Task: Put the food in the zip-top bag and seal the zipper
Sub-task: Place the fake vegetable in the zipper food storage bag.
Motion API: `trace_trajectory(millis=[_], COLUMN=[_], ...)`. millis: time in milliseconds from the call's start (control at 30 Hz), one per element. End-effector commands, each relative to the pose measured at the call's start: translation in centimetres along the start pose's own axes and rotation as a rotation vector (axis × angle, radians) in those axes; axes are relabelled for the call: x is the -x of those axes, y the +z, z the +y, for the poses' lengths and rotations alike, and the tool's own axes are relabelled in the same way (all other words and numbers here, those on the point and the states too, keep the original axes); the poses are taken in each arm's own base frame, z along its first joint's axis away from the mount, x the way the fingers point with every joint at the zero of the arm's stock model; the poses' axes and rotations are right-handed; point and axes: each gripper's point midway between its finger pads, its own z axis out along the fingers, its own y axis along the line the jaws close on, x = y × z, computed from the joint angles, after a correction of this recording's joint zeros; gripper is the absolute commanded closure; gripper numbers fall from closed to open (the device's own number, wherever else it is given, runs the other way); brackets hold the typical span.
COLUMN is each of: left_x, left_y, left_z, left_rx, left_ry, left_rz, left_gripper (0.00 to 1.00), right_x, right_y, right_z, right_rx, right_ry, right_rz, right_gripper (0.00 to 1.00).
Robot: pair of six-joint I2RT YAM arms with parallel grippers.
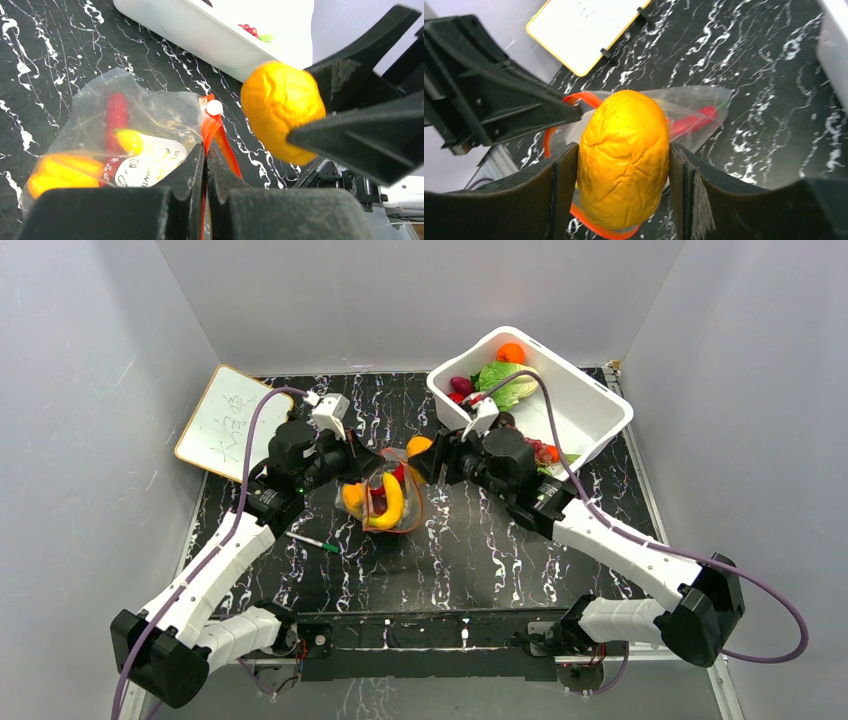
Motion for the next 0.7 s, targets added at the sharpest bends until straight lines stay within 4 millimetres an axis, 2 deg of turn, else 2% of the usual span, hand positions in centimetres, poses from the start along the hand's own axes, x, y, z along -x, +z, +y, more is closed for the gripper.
trace_trajectory(millis=[0, 200, 400, 667], left_x=[2.4, 2.4, 2.5, 3.0], left_y=[-0.5, -0.6, -0.8, -1.2], left_z=[-1.9, -2.1, -2.8, -4.0], left_rx=[-0.056, -0.060, -0.088, -0.137], left_ry=[-0.013, -0.023, -0.054, -0.093], left_rz=[-0.057, -0.055, -0.052, -0.060], left_gripper=[1.00, 1.00, 1.00, 1.00], right_x=[1.6, -1.1, -2.8, -3.4], right_y=[-0.2, 0.6, 1.7, 3.1], right_z=[3.8, 5.5, 5.4, 4.3], right_rx=[0.090, 0.107, 0.074, -0.010], right_ry=[0.069, 0.104, 0.070, -0.039], right_rz=[-0.097, -0.040, -0.011, -0.015], right_gripper=[0.55, 0.54, 0.53, 0.51])
